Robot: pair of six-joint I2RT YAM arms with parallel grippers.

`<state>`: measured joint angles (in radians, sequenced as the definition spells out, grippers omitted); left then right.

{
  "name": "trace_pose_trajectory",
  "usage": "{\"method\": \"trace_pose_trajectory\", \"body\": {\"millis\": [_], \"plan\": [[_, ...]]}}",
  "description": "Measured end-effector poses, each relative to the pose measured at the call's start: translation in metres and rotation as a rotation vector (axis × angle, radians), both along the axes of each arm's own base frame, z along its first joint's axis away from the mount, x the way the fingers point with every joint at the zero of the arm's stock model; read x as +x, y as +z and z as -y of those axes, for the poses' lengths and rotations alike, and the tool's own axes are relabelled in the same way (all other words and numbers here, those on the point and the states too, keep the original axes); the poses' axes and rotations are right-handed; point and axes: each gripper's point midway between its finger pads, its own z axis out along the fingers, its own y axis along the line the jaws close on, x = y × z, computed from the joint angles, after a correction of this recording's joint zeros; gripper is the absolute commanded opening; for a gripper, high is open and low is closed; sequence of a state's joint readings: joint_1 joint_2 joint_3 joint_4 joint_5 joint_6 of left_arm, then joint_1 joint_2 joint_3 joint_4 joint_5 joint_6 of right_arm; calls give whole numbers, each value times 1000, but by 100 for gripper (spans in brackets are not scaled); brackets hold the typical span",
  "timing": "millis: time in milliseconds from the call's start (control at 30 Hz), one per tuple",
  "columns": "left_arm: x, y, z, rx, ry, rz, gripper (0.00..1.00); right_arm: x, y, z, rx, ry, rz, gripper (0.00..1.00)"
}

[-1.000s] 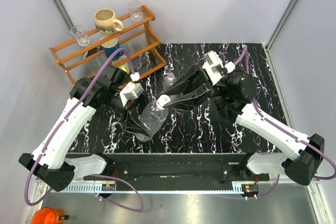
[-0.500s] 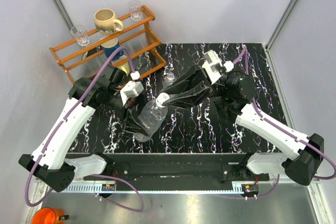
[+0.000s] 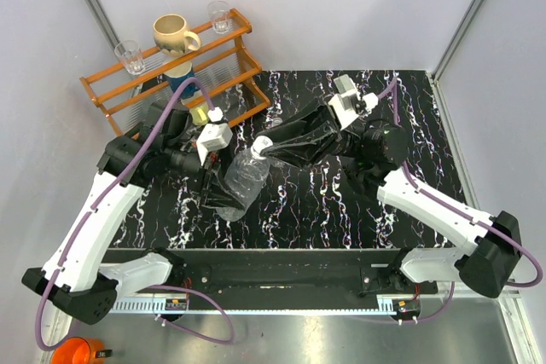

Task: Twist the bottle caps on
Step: Screw the bottle cap onto the plastic bottle.

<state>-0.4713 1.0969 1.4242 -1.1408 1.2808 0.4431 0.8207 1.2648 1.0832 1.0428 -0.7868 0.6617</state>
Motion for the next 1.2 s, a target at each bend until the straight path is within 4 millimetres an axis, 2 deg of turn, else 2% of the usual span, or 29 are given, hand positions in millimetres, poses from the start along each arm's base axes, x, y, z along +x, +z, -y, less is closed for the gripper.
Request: {"method": "trace_pose_trajectory", "body": {"millis": [200, 367, 600, 867, 1067, 1167, 1200], "plan": [[20, -8, 0, 71, 113, 17, 0, 24, -5, -10, -5, -68, -96, 19], [37, -20, -4, 151, 215, 27, 0, 45, -17, -18, -75, -154, -164, 18], [52, -34, -12, 233, 314, 63, 0, 58, -32, -14, -157, -261, -223, 14], [80, -56, -31, 374, 491, 105, 0, 86, -56, -21, -189, -337, -389, 8], [95, -76, -49, 479, 602, 121, 0, 110, -84, -32, -226, -399, -571, 5], [101, -85, -57, 525, 643, 133, 0, 116, -97, -35, -249, -449, -648, 6], [103, -87, -60, 541, 657, 138, 0, 119, -101, -36, -257, -475, -676, 9]]}}
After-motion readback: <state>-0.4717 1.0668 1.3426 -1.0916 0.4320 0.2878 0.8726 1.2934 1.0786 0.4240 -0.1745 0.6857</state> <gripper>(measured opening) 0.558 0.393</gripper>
